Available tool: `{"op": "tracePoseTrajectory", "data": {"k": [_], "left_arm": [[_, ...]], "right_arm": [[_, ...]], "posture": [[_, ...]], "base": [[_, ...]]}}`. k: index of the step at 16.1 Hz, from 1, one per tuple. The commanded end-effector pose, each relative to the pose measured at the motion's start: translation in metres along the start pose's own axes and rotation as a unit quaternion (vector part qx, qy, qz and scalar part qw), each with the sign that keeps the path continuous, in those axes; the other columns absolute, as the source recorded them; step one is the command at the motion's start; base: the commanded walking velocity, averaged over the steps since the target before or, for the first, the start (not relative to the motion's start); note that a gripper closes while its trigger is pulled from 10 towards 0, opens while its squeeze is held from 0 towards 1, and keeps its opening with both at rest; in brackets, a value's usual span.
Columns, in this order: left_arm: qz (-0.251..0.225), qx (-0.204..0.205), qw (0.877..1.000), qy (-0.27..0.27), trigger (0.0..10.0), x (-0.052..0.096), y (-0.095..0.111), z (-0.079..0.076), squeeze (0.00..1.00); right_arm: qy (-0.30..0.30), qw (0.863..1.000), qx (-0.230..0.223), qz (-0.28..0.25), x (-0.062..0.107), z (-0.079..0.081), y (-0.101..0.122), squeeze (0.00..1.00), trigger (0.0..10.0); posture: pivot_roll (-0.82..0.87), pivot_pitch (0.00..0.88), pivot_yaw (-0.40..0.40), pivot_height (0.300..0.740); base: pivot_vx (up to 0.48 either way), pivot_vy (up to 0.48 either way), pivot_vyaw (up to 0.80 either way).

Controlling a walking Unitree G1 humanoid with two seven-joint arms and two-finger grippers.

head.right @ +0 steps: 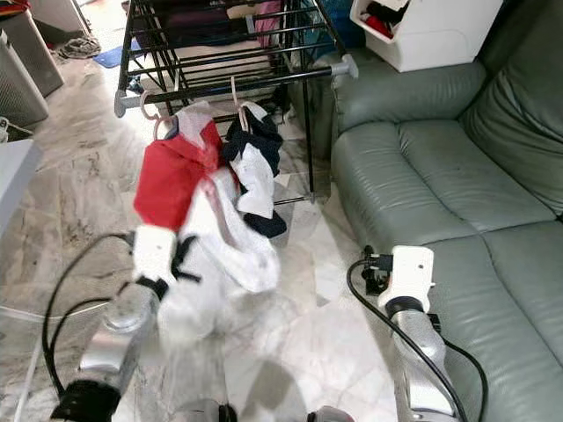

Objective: Hang hanger

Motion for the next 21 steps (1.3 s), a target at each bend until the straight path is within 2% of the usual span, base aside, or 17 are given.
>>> {"op": "tracePoseTrajectory", "data": {"k": [1,3,5,8,9,10,13,15,17,18,19,20,21], "left_arm": [[-0.039,-0.014,0.999,0.003,10.0,-0.001,0.023,0.007,0.0],[-0.079,-0.02,0.995,-0.057,10.0,0.0,0.039,-0.009,0.0],[-0.075,-0.008,0.995,-0.066,10.0,-0.002,0.04,-0.007,0.0],[-0.073,0.023,0.982,-0.174,10.0,0.007,0.04,-0.036,0.0],[-0.072,0.017,0.976,-0.204,10.0,0.01,0.04,-0.043,0.0],[-0.07,-0.014,0.972,-0.225,10.0,0.011,0.037,-0.047,0.0],[-0.064,-0.012,0.963,-0.26,10.0,0.012,0.037,-0.05,0.0],[-0.057,-0.012,0.959,-0.276,10.0,0.016,0.032,-0.051,0.0],[-0.062,-0.004,0.946,-0.319,10.0,0.025,0.034,-0.059,0.0],[-0.062,0.0,0.937,-0.345,10.0,0.03,0.034,-0.063,0.0],[-0.061,0.009,0.928,-0.369,10.0,0.033,0.036,-0.066,0.0],[-0.055,0.01,0.914,-0.403,10.0,0.037,0.036,-0.07,0.0],[-0.045,0.009,0.903,-0.427,10.0,0.04,0.034,-0.072,0.0]], "right_arm": [[0.006,1.0,0.004,-0.006,0.001,0.003,0.005,0.0,10.0],[0.011,1.0,0.002,-0.005,0.002,0.004,0.005,0.0,10.0],[0.026,1.0,0.009,-0.012,0.0,0.009,0.009,0.0,10.0],[0.027,0.999,0.017,-0.021,-0.004,0.009,0.016,0.0,10.0],[0.027,0.999,0.024,-0.021,-0.004,0.007,0.017,0.0,10.0],[0.03,0.999,0.036,-0.02,-0.004,0.005,0.016,0.0,10.0],[0.066,0.996,0.065,-0.01,-0.001,0.013,0.011,0.0,10.0],[0.12,0.99,0.07,0.008,0.002,0.026,0.003,0.0,10.0],[0.237,0.965,0.104,0.037,0.017,0.049,-0.007,0.0,10.0],[0.288,0.949,0.114,0.056,0.026,0.052,-0.009,0.0,10.0],[0.324,0.934,0.133,0.069,0.032,0.049,-0.008,0.0,10.0],[0.366,0.911,0.17,0.087,0.038,0.036,-0.001,0.0,10.0],[0.386,0.898,0.187,0.097,0.041,0.03,0.003,0.0,10.0]], "posture": [[-0.06,0.0,0.076,0.74],[-0.05,0.0,0.06,0.74],[-0.05,0.0,0.057,0.74],[-0.05,0.0,0.056,0.74],[-0.06,0.0,0.058,0.74],[-0.06,0.0,0.061,0.74],[-0.07,0.0,0.067,0.74],[-0.07,0.0,0.067,0.74],[-0.06,0.0,0.067,0.74],[-0.06,0.0,0.066,0.74],[-0.07,0.0,0.062,0.74],[-0.07,0.0,0.063,0.74],[-0.07,0.0,0.065,0.74]], "base": [[0.0,0.0,0.0],[0.0,0.0,0.0],[0.0,0.0,0.0],[0.0,0.0,0.0],[0.0,0.0,0.0],[0.0,0.0,0.0],[0.0,0.0,0.0],[0.0,0.0,0.0],[0.0,0.0,0.0],[0.0,0.0,0.0],[0.0,0.0,0.0],[0.0,0.0,0.0],[0.0,0.0,0.0]]}}
Point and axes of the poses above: a point about 5 cm out from each wrist's last joint towards the gripper, its own x axis pointing back from the gripper into the wrist, its own y axis along the axis of the wrist's last joint, z = x × y, the point moved 6 cm from there along -x, pointing out of the wrist towards the gripper, and after that the axes turned 8 degrees about -x, right-handed, at the moved point
